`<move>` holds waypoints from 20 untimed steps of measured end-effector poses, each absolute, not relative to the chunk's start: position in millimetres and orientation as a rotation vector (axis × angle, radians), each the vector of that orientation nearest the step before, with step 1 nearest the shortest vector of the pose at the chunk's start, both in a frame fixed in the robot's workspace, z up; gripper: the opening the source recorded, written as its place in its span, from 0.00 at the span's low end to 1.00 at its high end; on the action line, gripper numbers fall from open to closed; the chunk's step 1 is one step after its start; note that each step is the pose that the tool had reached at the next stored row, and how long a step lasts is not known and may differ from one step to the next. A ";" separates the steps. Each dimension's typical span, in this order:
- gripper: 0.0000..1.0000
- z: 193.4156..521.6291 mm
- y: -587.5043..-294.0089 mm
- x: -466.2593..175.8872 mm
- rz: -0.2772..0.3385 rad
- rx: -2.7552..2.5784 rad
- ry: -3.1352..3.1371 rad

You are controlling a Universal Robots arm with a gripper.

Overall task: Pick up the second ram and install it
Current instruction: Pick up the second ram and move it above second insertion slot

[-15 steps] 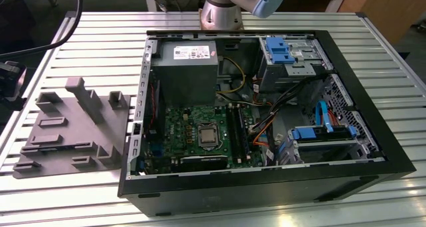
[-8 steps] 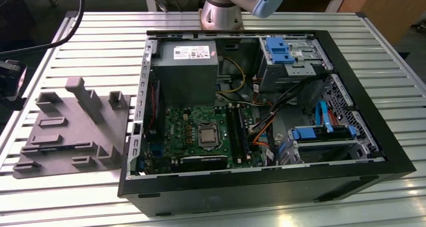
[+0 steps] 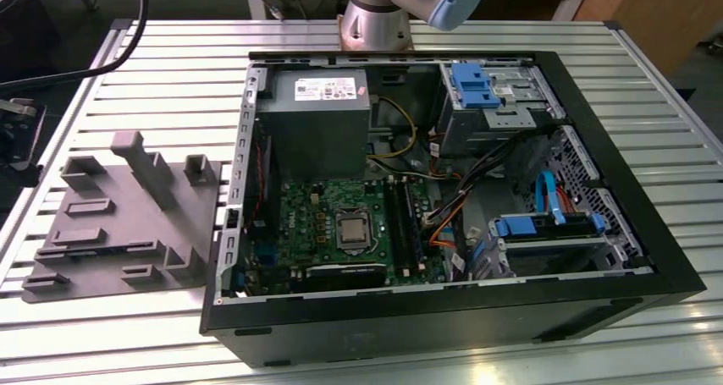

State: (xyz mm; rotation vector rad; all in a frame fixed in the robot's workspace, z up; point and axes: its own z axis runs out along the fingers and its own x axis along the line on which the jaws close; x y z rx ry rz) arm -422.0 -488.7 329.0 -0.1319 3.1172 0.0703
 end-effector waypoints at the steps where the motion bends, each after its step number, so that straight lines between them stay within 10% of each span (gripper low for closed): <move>1: 0.11 329.0 -488.7 -422.0 0.071 -0.148 3.117; 20: 0.11 329.0 -488.7 -422.3 0.073 -0.408 3.097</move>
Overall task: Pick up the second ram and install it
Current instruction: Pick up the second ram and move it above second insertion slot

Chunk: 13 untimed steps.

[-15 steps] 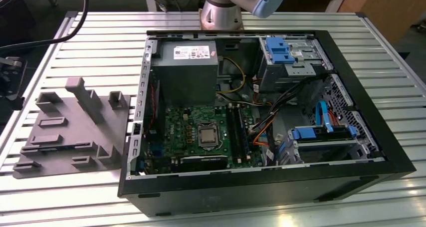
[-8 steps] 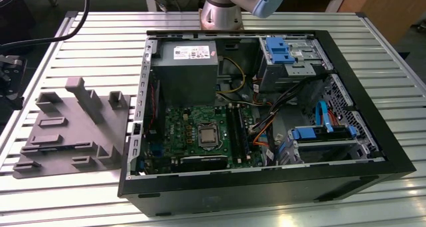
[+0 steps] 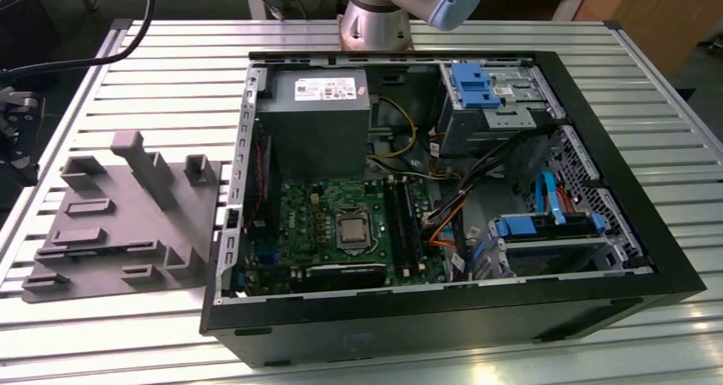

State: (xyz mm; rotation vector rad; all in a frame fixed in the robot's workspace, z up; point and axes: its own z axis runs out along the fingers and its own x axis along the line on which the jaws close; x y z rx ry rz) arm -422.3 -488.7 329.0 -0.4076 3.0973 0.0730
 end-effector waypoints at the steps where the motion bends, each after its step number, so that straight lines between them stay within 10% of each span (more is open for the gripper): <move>1: 0.11 329.0 -488.7 -422.4 0.073 -0.421 3.096; 13: 0.11 329.0 -488.7 -422.6 0.074 -0.586 3.071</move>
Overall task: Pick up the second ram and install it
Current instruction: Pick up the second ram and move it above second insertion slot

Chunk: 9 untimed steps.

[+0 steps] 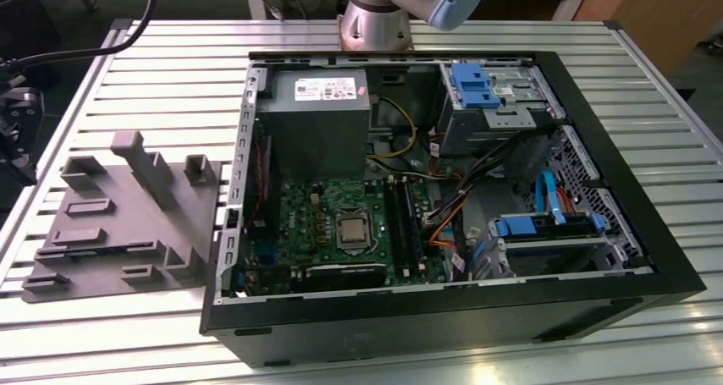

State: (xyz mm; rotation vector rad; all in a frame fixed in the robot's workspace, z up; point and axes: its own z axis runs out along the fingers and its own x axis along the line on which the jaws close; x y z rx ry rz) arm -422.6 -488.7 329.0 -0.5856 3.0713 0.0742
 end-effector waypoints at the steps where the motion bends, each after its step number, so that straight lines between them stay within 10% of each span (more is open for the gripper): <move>1: 0.11 329.0 -488.7 -422.7 0.074 -0.598 3.069; 9: 0.11 329.0 -488.7 -422.7 0.075 -0.705 3.048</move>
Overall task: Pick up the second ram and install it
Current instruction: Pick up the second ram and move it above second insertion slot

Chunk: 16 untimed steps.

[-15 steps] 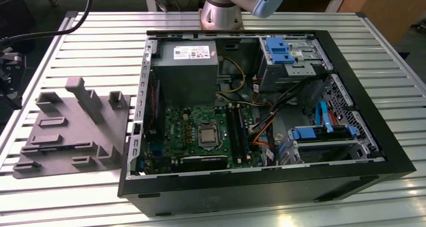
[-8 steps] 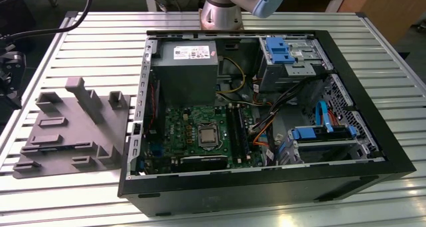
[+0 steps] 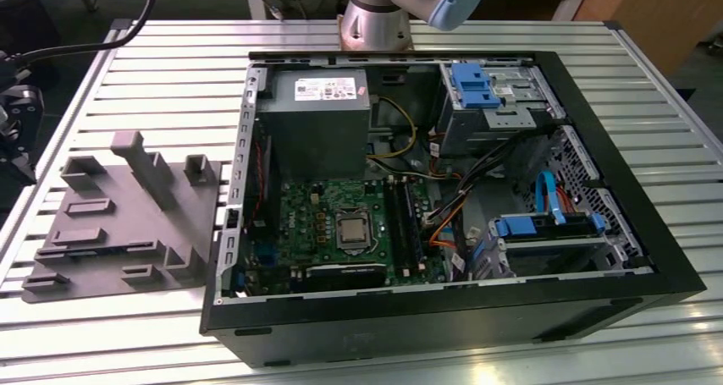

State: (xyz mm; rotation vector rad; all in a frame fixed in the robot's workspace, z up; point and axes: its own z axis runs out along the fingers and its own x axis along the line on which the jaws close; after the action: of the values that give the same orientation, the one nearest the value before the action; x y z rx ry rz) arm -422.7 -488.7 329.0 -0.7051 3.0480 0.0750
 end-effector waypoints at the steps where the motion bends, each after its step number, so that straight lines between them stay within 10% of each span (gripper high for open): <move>1: 0.11 329.0 -488.7 -422.7 0.075 -0.719 3.045; 16: 0.11 329.0 -488.7 -423.1 0.076 -0.911 2.996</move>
State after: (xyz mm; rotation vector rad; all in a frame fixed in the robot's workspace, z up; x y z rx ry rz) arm -423.1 -488.7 329.0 -0.9112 2.9962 0.0763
